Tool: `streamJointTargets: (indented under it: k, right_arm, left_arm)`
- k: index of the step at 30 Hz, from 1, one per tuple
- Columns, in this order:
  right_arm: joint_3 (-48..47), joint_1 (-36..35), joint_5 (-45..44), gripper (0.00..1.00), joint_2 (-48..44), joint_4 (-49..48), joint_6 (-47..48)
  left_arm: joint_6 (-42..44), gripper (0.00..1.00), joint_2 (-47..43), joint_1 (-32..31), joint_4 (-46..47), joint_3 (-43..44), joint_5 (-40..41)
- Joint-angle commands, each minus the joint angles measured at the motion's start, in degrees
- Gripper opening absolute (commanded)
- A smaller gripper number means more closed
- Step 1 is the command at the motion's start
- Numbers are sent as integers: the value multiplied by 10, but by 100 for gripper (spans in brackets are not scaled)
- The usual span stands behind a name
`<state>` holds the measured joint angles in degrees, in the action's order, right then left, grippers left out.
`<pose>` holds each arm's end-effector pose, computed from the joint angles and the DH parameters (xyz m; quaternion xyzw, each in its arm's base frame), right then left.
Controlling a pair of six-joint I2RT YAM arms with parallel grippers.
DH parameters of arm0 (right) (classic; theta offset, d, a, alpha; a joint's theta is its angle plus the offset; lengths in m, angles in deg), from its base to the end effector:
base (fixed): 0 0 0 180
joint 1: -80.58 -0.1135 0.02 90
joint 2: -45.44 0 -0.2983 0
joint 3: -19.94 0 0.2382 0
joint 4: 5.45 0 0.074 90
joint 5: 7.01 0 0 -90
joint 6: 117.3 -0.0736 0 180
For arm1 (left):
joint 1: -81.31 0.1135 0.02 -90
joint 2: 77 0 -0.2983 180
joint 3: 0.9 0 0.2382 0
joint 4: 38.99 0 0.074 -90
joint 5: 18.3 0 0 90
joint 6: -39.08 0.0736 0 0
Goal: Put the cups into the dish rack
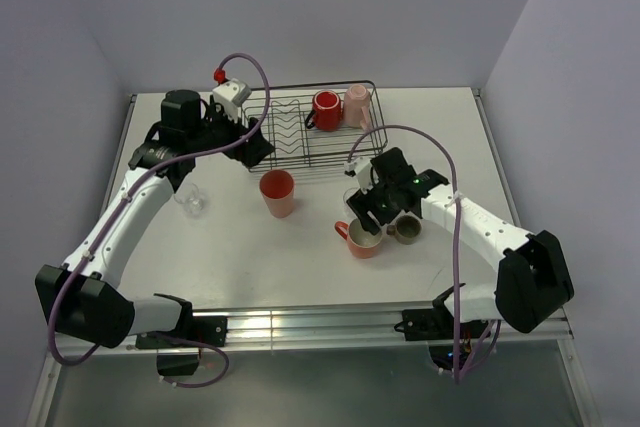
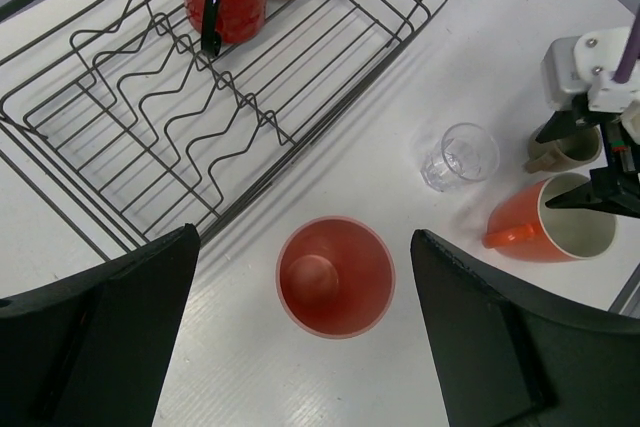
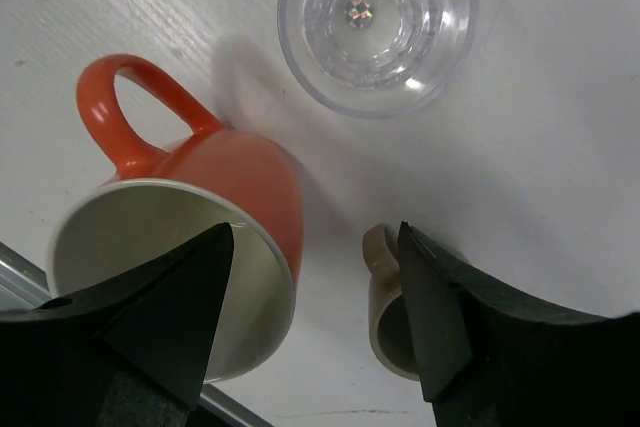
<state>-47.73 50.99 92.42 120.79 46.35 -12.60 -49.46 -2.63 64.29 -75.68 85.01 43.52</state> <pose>0.2159 0.1364 0.2440 -0.3825 0.8824 0.1126 0.2498 0.2755 -0.1207 0.3894 0.2603 0.7871 -0.2740 0.4875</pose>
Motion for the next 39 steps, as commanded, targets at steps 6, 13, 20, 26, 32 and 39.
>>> streamJointTargets:
  k: [6,13,20,26,32,39]
  right_arm:
    - [39,-16,-17,60,-6,-46,-20]
    - [37,-20,-11,25,-9,-39,-9]
    - [4,-19,29,0,-78,-6,10]
    - [-96,-20,62,0,-109,46,32]
    - [-199,-22,-9,0,-139,11,47]
    - [-69,-37,-224,0,-234,-384,227]
  left_arm:
    - [7,95,-29,0,-1,-11,-10]
    - [9,93,-30,0,-7,-15,-16]
    - [14,93,-32,0,-34,0,-41]
    - [0,94,-25,0,-71,40,-97]
    - [-81,96,-22,1,-67,94,-178]
    - [-197,97,-5,1,-32,137,-288]
